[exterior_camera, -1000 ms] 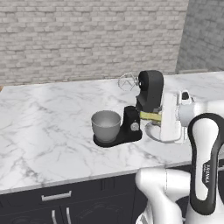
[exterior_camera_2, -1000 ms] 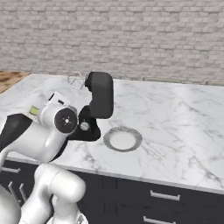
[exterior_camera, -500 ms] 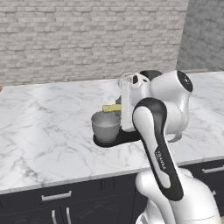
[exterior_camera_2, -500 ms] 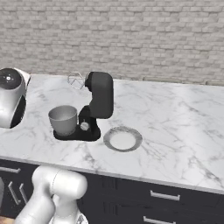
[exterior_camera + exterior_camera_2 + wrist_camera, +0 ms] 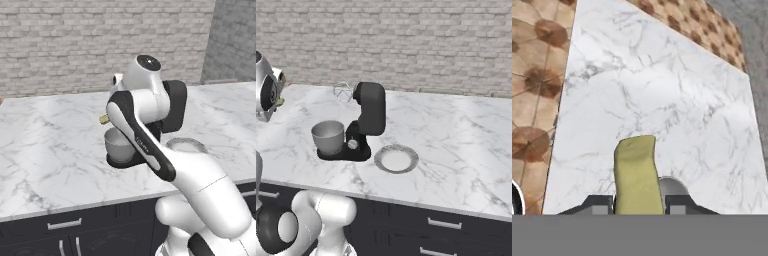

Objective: Add butter and sugar cubes to the stand mixer bowl and then turn on the stand mixer to begin making frosting.

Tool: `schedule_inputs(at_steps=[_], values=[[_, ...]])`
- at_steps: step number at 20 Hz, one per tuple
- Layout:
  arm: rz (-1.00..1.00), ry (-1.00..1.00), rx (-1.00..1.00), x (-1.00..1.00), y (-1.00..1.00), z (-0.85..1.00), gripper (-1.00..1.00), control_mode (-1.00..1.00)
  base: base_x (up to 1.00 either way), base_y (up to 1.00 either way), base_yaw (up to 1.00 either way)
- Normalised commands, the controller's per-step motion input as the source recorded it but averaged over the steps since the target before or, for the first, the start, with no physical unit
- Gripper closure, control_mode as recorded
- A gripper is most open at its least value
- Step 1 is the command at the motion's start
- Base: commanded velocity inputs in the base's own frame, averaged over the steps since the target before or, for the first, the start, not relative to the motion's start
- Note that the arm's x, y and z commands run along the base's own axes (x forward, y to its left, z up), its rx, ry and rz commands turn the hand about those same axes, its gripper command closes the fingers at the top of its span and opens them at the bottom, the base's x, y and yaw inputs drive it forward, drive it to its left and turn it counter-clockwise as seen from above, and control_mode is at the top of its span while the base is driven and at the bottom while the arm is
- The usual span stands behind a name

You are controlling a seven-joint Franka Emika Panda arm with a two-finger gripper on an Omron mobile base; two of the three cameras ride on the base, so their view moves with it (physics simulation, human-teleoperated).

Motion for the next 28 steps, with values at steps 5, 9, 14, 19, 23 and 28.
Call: schedule_inputs(at_steps=[5,9,14,19,23,28], values=[[-0.05,0.02,-0.28,0.60,0.00,-0.34,1.00,-1.00,0.00,0.00,0.00],[-0.09,0.00,-0.33,0.42,0.00,-0.58,1.00,-1.00,0.00,0.00,0.00],[-0.07,0.04,-0.28,0.44,0.00,-0.63,1.00,-1.00,0.00,0.00,0.00],[-0.07,0.14,-0.20,0.47,-0.02,-0.43,1.00,-1.00,0.00,0.00,0.00],[-0.08,0.19,-0.16,0.43,-0.10,-0.31,1.00,-1.00,0.00,0.00,0.00],[-0.08,0.20,-0.15,0.37,-0.23,-0.32,1.00,-1.00,0.00,0.00,0.00]])
